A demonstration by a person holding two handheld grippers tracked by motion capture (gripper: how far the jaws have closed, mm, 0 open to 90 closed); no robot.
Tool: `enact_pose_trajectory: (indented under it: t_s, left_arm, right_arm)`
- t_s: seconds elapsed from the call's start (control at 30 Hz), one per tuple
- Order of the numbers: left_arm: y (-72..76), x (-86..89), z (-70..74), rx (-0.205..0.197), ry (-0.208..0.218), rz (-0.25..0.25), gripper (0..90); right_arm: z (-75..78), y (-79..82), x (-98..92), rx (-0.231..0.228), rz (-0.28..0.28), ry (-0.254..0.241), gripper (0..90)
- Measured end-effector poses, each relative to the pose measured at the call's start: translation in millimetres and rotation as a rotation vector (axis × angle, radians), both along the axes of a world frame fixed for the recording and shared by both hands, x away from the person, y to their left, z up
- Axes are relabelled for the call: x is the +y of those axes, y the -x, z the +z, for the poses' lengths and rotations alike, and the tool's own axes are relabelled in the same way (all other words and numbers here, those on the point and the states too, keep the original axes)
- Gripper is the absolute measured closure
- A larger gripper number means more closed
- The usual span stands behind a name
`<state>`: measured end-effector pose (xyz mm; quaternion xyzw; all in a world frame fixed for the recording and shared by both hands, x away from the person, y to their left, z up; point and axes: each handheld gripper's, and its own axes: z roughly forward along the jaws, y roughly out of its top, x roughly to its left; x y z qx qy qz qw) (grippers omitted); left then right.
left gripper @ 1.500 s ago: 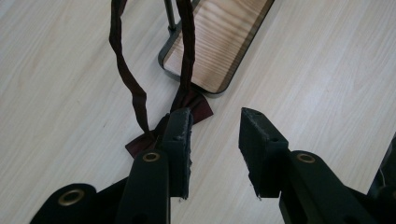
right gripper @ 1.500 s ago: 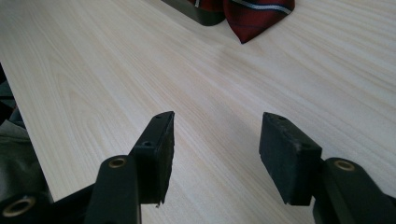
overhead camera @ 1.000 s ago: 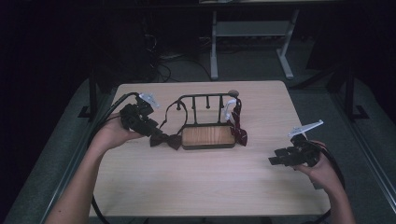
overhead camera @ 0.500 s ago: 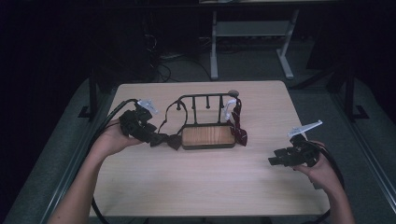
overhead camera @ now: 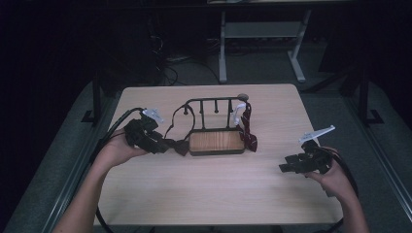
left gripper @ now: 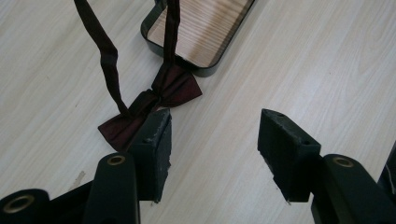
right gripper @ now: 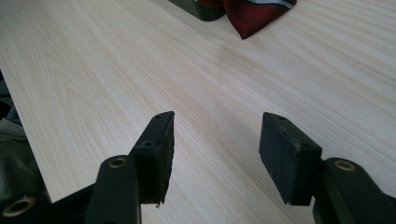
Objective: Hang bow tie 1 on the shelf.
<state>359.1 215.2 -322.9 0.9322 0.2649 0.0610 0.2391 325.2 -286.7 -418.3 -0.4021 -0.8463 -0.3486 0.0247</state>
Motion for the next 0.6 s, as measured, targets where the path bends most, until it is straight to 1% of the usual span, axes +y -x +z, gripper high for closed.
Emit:
enact_pose_trajectory:
  t_s: [0.2, 0.23, 0.27, 0.4, 0.47, 0.6]
  left_arm:
    - [2.3, 4.4, -6.5, 0.0, 0.005, 0.01, 42.6]
    - [2.5, 5.2, -7.1, -0.001, 0.0, 0.006, 42.2]
    - [3.6, 5.3, -9.1, 0.001, 0.007, 0.013, 41.9]
    - [5.4, 6.1, -14.4, 0.004, 0.0, 0.005, 41.5]
    - [6.6, 6.6, -17.4, 0.006, 0.009, 0.01, 41.0]
    - [7.9, 8.4, -21.8, 0.006, 0.009, 0.009, 40.2]
  right_arm:
    - [-0.3, 0.0, 0.1, 0.001, 0.001, 0.0, 45.0]
    - [-0.4, 0.1, 0.2, 0.002, 0.001, 0.0, 45.0]
    - [-0.8, 0.0, 0.4, 0.002, 0.001, 0.0, 45.0]
    - [-1.4, -0.2, 0.8, 0.003, 0.003, 0.003, 45.0]
    - [-1.6, -0.2, 1.0, 0.004, 0.003, 0.003, 45.0]
    - [-1.9, -0.1, 1.2, 0.004, 0.003, 0.003, 45.0]
